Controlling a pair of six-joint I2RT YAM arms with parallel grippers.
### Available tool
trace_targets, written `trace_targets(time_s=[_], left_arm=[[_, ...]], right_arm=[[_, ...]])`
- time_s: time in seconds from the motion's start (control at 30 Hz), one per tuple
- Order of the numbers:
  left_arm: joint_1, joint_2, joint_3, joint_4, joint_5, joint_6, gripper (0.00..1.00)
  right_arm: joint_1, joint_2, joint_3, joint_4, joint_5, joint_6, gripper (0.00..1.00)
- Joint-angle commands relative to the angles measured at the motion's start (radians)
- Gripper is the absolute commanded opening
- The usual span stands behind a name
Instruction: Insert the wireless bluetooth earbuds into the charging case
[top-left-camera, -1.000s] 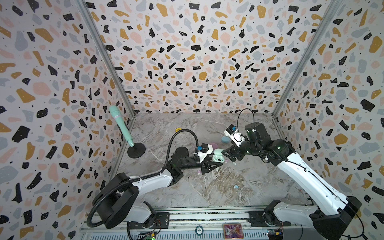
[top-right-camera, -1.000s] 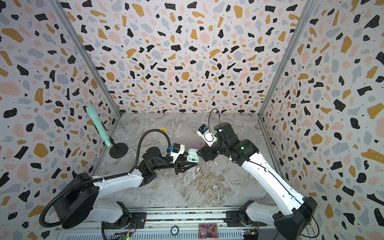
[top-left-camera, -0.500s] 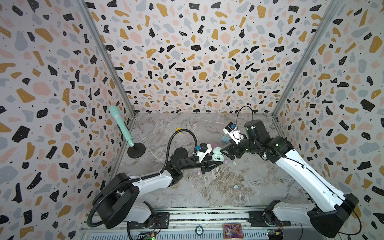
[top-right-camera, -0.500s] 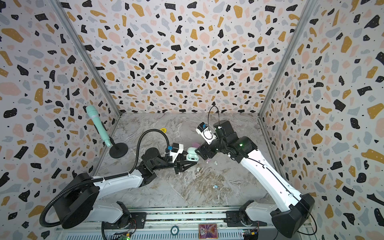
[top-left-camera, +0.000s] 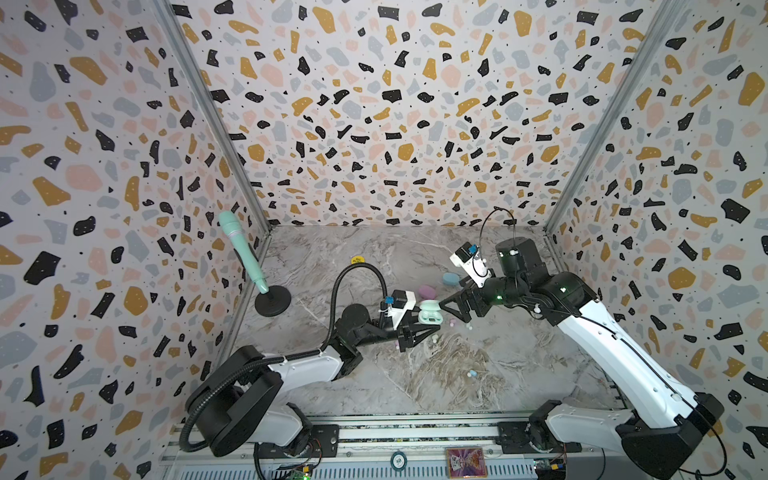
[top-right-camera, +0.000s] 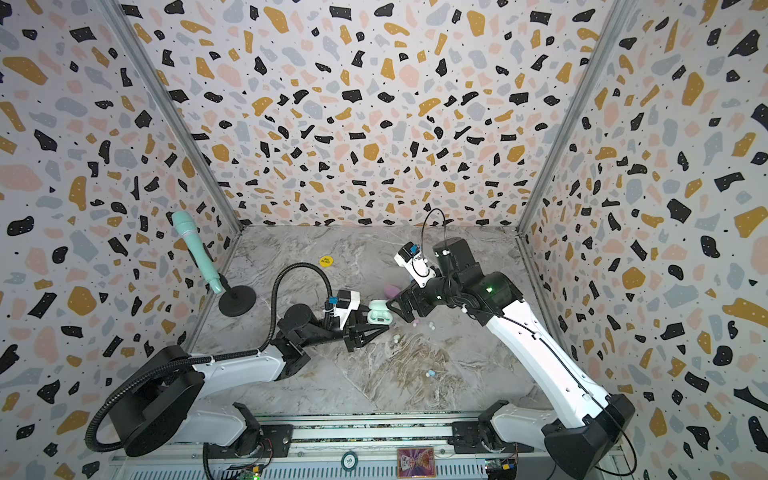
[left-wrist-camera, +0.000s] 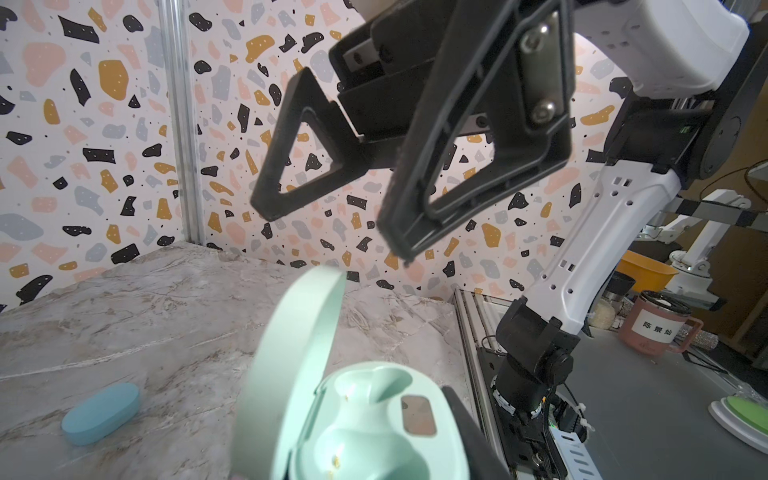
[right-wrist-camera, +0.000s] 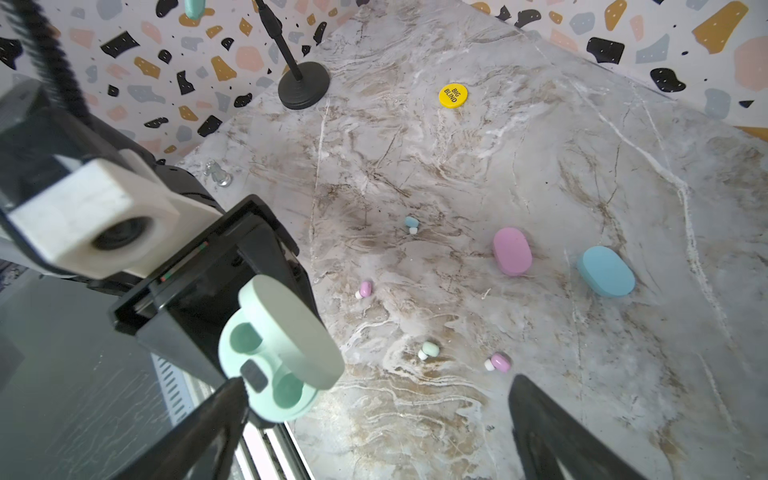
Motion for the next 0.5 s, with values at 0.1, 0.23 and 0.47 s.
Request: trace_targets(time_s=[0.1,0.23,0.47], left_arm=[[0.043,-0.008,-0.010,0.143,-0.008,-0.067,0.10],[0.052,-0.023,-0.004,0.123,-0.008,-0.071,0.10],[0.052,-0.027,-0.017,0.118,-0.002,-0.090,0.11]], right_arm=[[-0.061,-0.091,-0.038,-0.028,-0.020,0.129,0.99],[-0.110,-0.124,-0.108,-0.005,-0.032,0.196,0.99],[-0.047,-0.146,-0.139,0.112,-0.099,0.195,0.99]])
